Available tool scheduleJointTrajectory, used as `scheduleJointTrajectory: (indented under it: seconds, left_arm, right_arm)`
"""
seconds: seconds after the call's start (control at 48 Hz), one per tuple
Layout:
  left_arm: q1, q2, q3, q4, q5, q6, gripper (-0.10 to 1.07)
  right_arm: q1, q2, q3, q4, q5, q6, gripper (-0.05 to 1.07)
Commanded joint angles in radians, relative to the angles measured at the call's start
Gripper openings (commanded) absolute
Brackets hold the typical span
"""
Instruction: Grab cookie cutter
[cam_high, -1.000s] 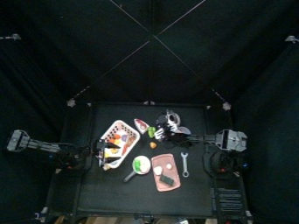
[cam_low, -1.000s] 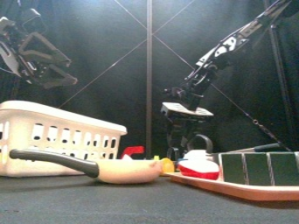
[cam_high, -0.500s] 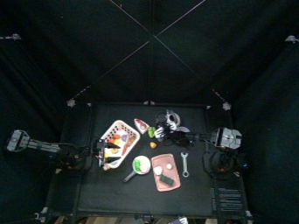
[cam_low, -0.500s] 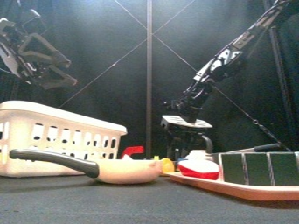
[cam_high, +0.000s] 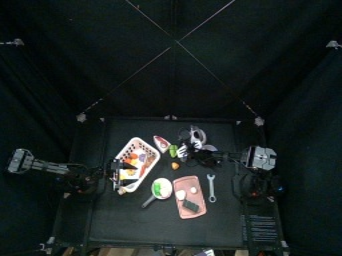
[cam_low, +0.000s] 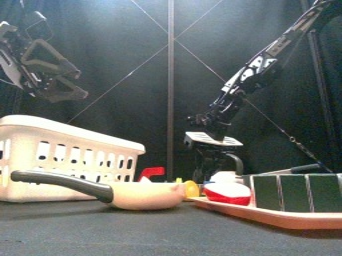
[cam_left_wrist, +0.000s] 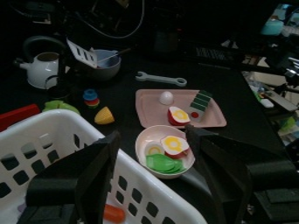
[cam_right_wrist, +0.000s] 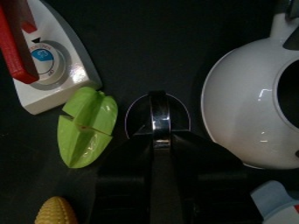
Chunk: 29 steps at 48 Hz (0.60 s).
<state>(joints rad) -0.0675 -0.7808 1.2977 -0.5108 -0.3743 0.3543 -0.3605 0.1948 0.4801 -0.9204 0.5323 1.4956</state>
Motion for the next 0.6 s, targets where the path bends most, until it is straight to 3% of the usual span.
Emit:
scheduleJointTrajectory:
  seconds: [0.0, 0.583]
  left_arm:
    - [0.002, 0.0, -0.011, 0.003, -0.003, 0.0, 0.95]
    - [0.002, 0.0, -0.011, 0.003, -0.003, 0.0, 0.95]
  right_arm:
    - [0.003, -0.052, -0.014, -0.002, 0.003, 0.002, 0.56]
    - [0.026, -0.069, -0.014, -0.002, 0.005, -0.005, 0.56]
